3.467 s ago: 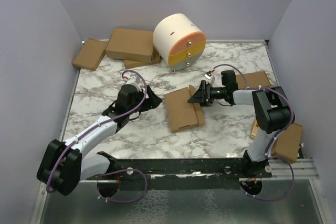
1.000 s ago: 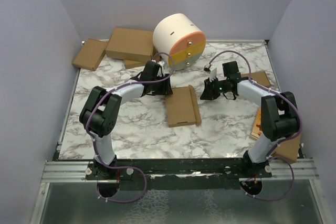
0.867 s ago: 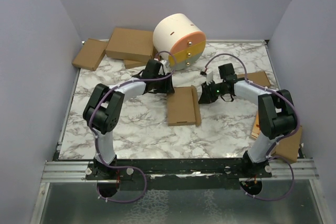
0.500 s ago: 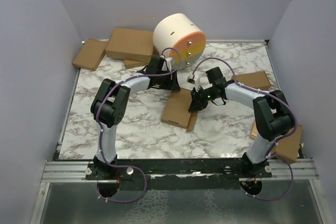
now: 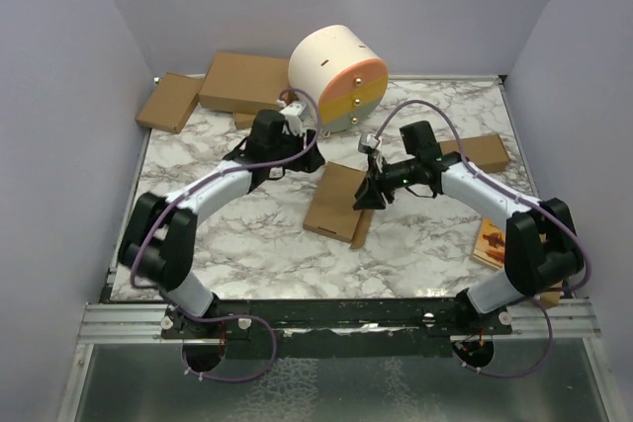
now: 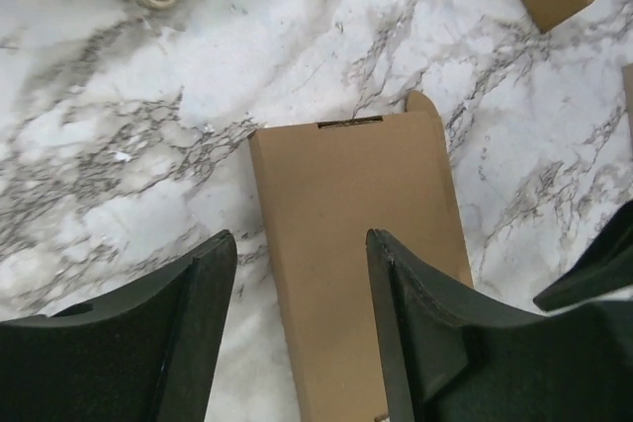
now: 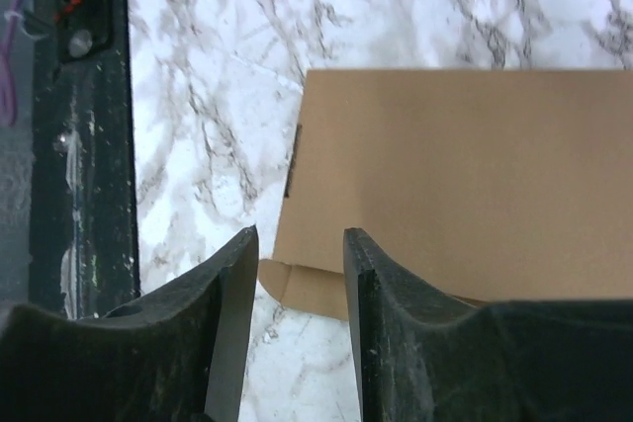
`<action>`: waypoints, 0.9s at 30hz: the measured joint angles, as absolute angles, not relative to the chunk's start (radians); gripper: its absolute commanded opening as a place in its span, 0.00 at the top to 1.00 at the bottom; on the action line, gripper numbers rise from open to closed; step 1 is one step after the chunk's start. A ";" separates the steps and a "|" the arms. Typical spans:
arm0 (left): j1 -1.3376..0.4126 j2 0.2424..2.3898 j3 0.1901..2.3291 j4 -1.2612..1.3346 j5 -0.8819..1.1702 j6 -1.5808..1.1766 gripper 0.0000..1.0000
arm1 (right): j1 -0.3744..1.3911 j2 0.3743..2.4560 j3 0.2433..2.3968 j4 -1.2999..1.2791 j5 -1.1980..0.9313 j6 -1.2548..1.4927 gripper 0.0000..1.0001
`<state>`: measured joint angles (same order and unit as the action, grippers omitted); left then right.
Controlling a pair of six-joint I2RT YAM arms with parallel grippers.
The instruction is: Fold the paper box
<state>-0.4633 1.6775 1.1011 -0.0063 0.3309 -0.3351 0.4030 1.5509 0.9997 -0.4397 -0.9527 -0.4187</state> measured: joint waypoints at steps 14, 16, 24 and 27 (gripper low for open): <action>-0.407 1.237 0.543 0.289 0.256 -0.542 0.11 | 0.116 1.603 0.804 -0.171 -1.048 -0.028 0.00; -0.407 1.257 0.538 0.308 0.269 -0.577 0.12 | 0.109 1.585 0.764 -0.126 -1.025 0.040 0.00; -0.409 1.437 0.617 0.285 0.328 -0.634 0.21 | 0.114 1.640 0.719 -0.033 -0.936 0.301 0.01; -0.419 1.485 0.638 0.266 0.340 -0.642 0.27 | 0.114 1.709 0.745 -0.029 -0.945 0.371 0.04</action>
<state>-0.4194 1.4849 0.6384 0.2657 0.3401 -0.6422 0.1143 1.7092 0.7452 -0.0292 -0.9455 0.3710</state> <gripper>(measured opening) 0.784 0.990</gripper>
